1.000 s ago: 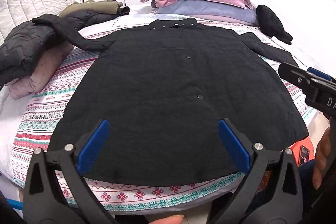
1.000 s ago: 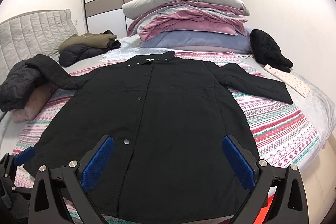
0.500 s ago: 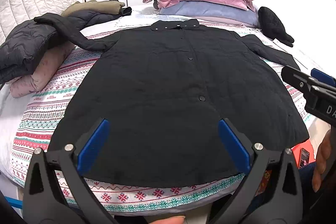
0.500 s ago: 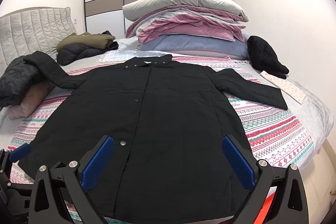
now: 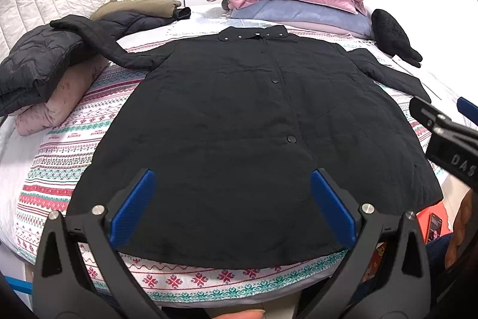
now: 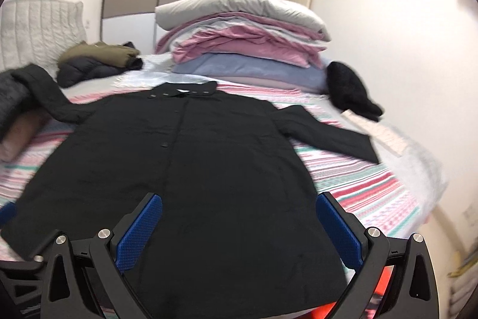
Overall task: Fold large clothes
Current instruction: 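Position both grippers open over the hem of the black coat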
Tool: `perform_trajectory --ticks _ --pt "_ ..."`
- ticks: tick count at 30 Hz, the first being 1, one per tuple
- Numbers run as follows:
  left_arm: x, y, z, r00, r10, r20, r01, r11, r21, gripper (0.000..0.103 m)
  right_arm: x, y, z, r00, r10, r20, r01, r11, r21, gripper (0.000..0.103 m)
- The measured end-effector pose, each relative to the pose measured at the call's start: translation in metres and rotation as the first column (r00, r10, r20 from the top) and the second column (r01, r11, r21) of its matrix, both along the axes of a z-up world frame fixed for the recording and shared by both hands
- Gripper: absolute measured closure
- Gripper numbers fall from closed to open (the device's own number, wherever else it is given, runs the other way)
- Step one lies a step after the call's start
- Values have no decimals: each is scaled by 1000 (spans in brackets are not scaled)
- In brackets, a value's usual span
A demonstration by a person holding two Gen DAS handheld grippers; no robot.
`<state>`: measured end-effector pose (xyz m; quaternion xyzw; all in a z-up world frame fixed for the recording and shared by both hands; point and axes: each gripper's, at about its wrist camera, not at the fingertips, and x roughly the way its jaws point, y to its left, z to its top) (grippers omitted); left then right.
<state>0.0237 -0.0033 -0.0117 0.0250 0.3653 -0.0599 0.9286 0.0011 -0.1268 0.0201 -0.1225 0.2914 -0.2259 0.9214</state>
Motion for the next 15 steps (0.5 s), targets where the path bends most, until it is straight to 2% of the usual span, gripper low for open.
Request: perform_trajectory --ticks 4,10,15 --pt "1 -3 -3 1000 -5 -8 5 1000 12 0 4 2 -5 1000 -10 -28 9 999 -33 0" --pt "8 5 -8 999 23 -23 -22 1000 20 0 5 -16 -6 999 -3 -52 5 998 55 0" --pt "7 15 -10 998 50 -31 -50 999 1 0 3 -24 -5 997 -26 -77 32 996 82 0"
